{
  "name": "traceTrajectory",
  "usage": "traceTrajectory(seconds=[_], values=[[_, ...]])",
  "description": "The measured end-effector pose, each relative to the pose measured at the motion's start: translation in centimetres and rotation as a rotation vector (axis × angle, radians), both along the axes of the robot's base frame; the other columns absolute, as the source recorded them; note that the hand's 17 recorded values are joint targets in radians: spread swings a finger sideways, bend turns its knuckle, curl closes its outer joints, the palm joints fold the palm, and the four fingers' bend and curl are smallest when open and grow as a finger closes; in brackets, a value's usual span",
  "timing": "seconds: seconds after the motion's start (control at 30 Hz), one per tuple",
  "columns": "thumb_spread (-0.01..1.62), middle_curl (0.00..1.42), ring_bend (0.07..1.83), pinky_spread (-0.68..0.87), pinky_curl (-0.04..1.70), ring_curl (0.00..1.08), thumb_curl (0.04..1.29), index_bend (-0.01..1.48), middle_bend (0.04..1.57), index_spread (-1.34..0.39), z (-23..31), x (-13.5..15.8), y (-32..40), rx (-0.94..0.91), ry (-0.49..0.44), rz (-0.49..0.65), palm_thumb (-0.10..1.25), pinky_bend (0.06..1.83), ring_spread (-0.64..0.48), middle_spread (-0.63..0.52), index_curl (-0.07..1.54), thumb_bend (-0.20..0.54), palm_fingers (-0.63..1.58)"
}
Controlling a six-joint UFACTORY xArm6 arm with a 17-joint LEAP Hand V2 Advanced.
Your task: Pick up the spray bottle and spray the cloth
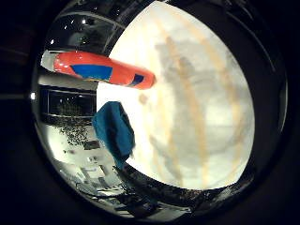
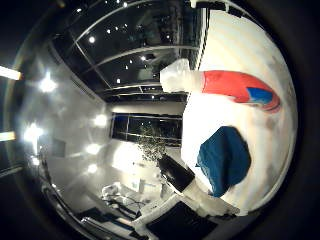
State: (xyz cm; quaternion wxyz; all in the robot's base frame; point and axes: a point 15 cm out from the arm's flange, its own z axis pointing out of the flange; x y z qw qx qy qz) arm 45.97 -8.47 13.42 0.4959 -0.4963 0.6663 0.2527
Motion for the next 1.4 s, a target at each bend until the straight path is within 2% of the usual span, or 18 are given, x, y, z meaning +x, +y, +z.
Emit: traceTrajectory(seconds=[0.37, 0.83, 0.93, 1.07, 1.1, 1.23, 1.3, 1.33, 1.4], values=[[0.95, 0.34, 0.39, 0.35, 0.33, 0.26, 0.3, 0.15, 0.21, -0.22, -0.8, 2.1, 1.9, 0.027, 0.003, 0.069, 0.48, 0.46, 0.2, 0.17, 0.25, -0.031, 0.0], [0.94, 0.34, 0.38, 0.31, 0.31, 0.26, 0.31, 0.16, 0.23, -0.16, -2.9, 4.4, 4.5, -0.012, 0.01, 0.124, 0.52, 0.42, 0.19, 0.17, 0.25, -0.027, 0.06], [0.94, 0.35, 0.42, 0.27, 0.3, 0.27, 0.31, 0.16, 0.25, -0.13, -3.3, 5.2, 5.1, -0.005, 0.002, 0.108, 0.56, 0.4, 0.17, 0.14, 0.27, -0.022, 0.18], [0.94, 0.39, 0.59, 0.11, 0.28, 0.31, 0.33, 0.16, 0.35, -0.16, -3.3, 6.7, 6.6, 0.028, -0.033, 0.08, 0.66, 0.41, 0.03, 0.03, 0.28, -0.016, 0.46], [0.93, 0.41, 0.67, 0.05, 0.29, 0.34, 0.34, 0.16, 0.4, -0.18, -3.2, 7.4, 6.9, 0.037, -0.048, 0.071, 0.69, 0.46, -0.02, -0.01, 0.28, -0.011, 0.62], [0.93, 0.52, 0.88, -0.25, 0.37, 0.43, 0.35, 0.2, 0.56, -0.29, -4.0, 9.0, 7.8, 0.07, -0.048, 0.059, 0.77, 0.7, -0.19, -0.14, 0.31, -0.018, 0.88], [0.93, 0.56, 0.93, -0.33, 0.41, 0.46, 0.36, 0.23, 0.62, -0.33, -4.4, 9.8, 8.0, 0.074, -0.049, 0.066, 0.79, 0.79, -0.22, -0.17, 0.35, -0.018, 1.03], [0.93, 0.61, 0.98, -0.36, 0.45, 0.5, 0.36, 0.28, 0.68, -0.36, -4.7, 10.1, 8.4, 0.077, -0.045, 0.071, 0.81, 0.86, -0.23, -0.19, 0.4, -0.019, 1.13], [0.92, 0.67, 1.03, -0.37, 0.51, 0.53, 0.37, 0.41, 0.79, -0.4, -5.2, 10.2, 9.1, 0.089, -0.027, 0.078, 0.83, 0.94, -0.24, -0.2, 0.48, -0.018, 1.18]])
